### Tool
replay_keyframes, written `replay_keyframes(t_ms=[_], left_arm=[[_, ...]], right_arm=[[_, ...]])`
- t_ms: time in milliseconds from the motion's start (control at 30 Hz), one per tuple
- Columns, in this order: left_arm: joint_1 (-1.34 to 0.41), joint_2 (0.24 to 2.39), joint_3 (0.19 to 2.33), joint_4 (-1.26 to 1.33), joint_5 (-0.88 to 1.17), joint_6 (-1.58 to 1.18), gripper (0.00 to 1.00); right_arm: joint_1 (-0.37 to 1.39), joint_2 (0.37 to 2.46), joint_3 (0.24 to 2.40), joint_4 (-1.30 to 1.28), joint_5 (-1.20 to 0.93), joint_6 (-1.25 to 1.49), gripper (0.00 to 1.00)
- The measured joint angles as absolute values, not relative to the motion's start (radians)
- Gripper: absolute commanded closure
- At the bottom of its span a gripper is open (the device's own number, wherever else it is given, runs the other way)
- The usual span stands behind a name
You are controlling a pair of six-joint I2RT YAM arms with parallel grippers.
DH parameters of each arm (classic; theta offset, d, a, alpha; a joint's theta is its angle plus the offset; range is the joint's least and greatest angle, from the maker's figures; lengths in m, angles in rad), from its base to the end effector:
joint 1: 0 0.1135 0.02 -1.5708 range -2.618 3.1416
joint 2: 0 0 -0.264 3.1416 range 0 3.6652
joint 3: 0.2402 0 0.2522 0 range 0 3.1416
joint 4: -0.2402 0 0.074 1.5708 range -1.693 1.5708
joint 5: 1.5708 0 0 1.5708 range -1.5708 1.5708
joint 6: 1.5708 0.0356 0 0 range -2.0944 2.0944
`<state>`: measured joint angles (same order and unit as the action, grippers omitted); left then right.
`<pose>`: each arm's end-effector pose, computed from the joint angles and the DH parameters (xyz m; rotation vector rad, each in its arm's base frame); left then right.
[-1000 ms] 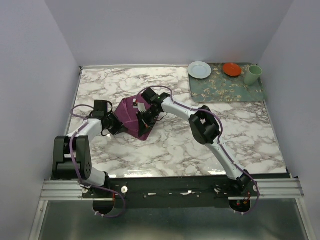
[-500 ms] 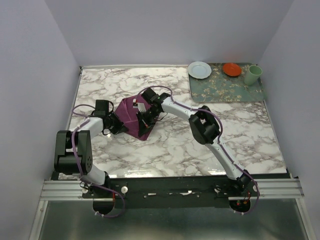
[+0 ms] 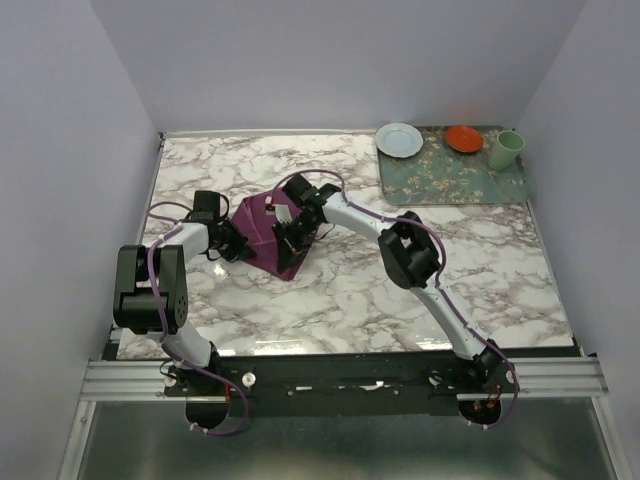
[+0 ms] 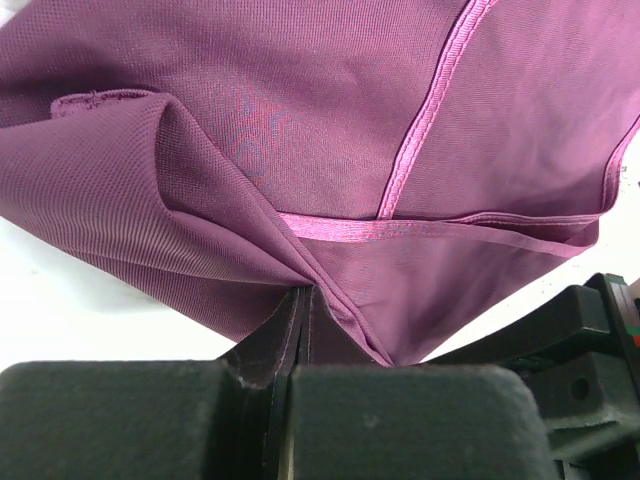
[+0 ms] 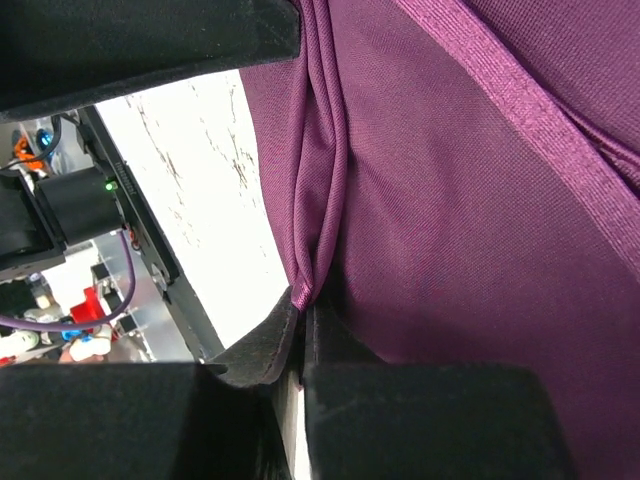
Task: Fold the napkin, place the utensils inside, and roll it up
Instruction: Roll the napkin with the utensil
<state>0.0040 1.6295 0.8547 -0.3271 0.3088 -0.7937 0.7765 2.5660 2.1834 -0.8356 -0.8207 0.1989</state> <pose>0.3013 -0.0096 0.1523 -0.9753 2.5780 -0.6488 0.3563 0.3865 0.1292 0.9921 -2.5874 -1.2924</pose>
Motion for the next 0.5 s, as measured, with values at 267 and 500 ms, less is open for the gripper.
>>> replay_keyframes(t_ms=[267,500], left_arm=[[0.002,1.637,0.86,-0.334,0.305,-0.794,1.0],[0.002,1.637,0.852,-0.323,0.306,-0.798,1.0]], right_arm=[[0.776,2.566,2.222,-0.878,-0.785,0.184,0.58],[0.775,2.556,2.307,-0.923,-0.7,0.179,0.47]])
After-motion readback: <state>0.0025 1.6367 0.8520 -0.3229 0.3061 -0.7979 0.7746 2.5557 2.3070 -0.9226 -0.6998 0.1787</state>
